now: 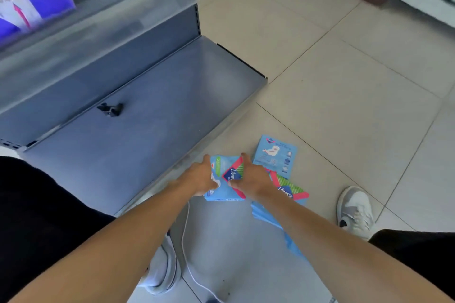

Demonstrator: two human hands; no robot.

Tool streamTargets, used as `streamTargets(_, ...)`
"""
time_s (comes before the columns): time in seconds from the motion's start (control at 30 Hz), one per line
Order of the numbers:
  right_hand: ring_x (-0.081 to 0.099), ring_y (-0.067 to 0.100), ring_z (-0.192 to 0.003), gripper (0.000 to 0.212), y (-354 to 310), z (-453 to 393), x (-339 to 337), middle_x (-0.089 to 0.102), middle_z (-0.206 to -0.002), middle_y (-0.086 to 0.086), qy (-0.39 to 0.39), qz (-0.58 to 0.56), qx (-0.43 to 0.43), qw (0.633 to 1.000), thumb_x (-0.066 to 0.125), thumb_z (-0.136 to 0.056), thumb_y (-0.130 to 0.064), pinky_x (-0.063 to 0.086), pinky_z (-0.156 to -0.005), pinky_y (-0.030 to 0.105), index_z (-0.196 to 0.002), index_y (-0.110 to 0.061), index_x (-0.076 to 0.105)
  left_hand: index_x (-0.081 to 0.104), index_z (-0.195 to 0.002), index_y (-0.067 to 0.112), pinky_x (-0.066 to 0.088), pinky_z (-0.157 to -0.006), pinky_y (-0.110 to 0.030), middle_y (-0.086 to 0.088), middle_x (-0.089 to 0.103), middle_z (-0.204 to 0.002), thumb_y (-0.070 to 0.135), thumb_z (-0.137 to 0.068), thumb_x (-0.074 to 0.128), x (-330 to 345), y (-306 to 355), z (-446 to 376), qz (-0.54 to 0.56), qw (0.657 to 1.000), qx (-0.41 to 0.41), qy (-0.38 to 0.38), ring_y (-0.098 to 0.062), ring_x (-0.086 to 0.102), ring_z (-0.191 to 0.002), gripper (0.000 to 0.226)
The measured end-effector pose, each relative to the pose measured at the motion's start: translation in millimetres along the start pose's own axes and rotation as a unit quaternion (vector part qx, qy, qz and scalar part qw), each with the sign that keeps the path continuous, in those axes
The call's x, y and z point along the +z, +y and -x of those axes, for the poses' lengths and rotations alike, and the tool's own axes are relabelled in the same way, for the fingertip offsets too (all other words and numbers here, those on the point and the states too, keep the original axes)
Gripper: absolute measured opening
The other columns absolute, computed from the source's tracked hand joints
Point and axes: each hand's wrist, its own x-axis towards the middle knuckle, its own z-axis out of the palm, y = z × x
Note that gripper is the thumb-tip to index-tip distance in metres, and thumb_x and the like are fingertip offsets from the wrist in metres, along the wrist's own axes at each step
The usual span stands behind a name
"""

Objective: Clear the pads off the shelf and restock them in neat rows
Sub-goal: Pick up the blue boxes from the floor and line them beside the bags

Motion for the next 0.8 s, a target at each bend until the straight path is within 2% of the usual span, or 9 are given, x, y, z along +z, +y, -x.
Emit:
streamTargets(0.13,0.06,0.031,-0.106,0.075,-3.9,-5.1,3.4,0.062,-0.114,0.012,0.021,-0.046,0.011,0.999,0.074,-0.08,-0.028,0.051,-0.083,0.036,-0.14,-0.015,0.03,0.033,-0.124,0.011,0.045,-0.065,-0.032,-0.015,0.061,-0.11,0.023,-0.079,0.067,-1.2,4.0,-3.1,0.024,0.999,-0.011,0.018,-0.034,0.061,-0.095,0.058)
streamTargets(0.2,0.06,0.03,-0.107,0.081,-3.2,-5.6,4.0,0.06,-0.114,0.01,0.035,-0.072,0.017,0.997,0.077,-0.077,-0.028,0.049,-0.084,0.035,-0.141,-0.016,0.029,0.033,-0.125,0.012,0.046,-0.065,-0.032,-0.014,0.062,-0.109,0.023,-0.078,0.067,-3.6,6.4,0.3,0.035,0.999,-0.006,0.032,-0.034,0.061,-0.094,0.059)
streamTargets(0.33,0.052,0.029,-0.12,0.1,1.2,-4.8,-2.3,0.053,-0.129,0.011,0.053,-0.129,0.026,0.99,0.08,-0.074,-0.034,0.043,-0.092,0.033,-0.151,-0.018,0.019,0.021,-0.142,0.023,0.052,-0.072,-0.035,-0.01,0.059,-0.11,0.029,-0.07,0.067,-6.5,8.7,8.6,0.082,0.995,0.016,0.059,-0.032,0.061,-0.094,0.085)
streamTargets(0.4,0.055,0.027,-0.113,0.083,4.9,-4.0,-6.4,0.056,-0.123,0.011,0.055,-0.145,0.032,0.987,0.082,-0.07,-0.036,0.043,-0.082,0.031,-0.137,-0.019,0.037,0.011,-0.149,0.033,0.054,-0.08,-0.038,-0.008,0.052,-0.119,0.026,-0.066,0.068,-8.7,8.3,11.4,0.127,0.99,0.041,0.05,-0.03,0.06,-0.097,0.101)
streamTargets(0.47,0.058,0.024,-0.098,0.062,8.3,0.5,-9.9,0.058,-0.112,0.01,0.06,-0.158,0.047,0.985,0.083,-0.067,-0.039,0.041,-0.071,0.031,-0.111,-0.021,0.044,0.01,-0.152,0.039,0.053,-0.086,-0.037,-0.009,0.045,-0.127,0.015,-0.07,0.068,-12.7,7.4,13.6,0.157,0.984,0.073,0.041,-0.027,0.058,-0.1,0.103)
streamTargets(0.57,0.059,0.024,-0.09,0.056,17.5,8.8,-14.9,0.06,-0.105,0.011,0.058,-0.181,0.062,0.98,0.083,-0.067,-0.037,0.043,-0.067,0.033,-0.098,-0.018,0.041,0.02,-0.15,0.042,0.056,-0.081,-0.036,-0.008,0.045,-0.118,-0.004,-0.081,0.059,-22.1,10.5,21.8,0.191,0.973,0.13,0.014,-0.024,0.056,-0.096,0.092)
streamTargets(0.67,0.056,0.017,-0.079,0.057,25.8,23.6,-23.8,0.059,-0.095,0.004,0.044,-0.215,0.047,0.974,0.083,-0.072,-0.032,0.042,-0.063,0.029,-0.107,-0.016,0.041,0.034,-0.145,0.038,0.055,-0.072,-0.038,0.004,0.051,-0.098,-0.016,-0.083,0.048,-32.2,17.0,34.2,0.238,0.957,0.163,-0.038,-0.02,0.056,-0.087,0.084)
streamTargets(0.73,0.058,0.008,-0.07,0.054,28.3,32.8,-30.4,0.059,-0.083,-0.005,0.012,-0.25,0.02,0.968,0.081,-0.076,-0.026,0.044,-0.06,0.021,-0.114,-0.021,0.043,0.045,-0.137,0.035,0.05,-0.071,-0.035,0.008,0.054,-0.095,-0.02,-0.079,0.042,-34.8,21.3,37.6,0.226,0.954,0.186,-0.06,-0.018,0.054,-0.084,0.08)
streamTargets(0.8,0.061,0.004,-0.071,0.039,30.8,39.3,-36.3,0.063,-0.085,-0.007,-0.029,-0.248,-0.008,0.968,0.078,-0.081,-0.02,0.049,-0.065,0.021,-0.108,-0.025,0.049,0.053,-0.127,0.035,0.049,-0.074,-0.035,0.005,0.059,-0.099,-0.019,-0.079,0.043,-32.5,25.4,37.8,0.206,0.954,0.202,-0.08,-0.017,0.056,-0.084,0.073)
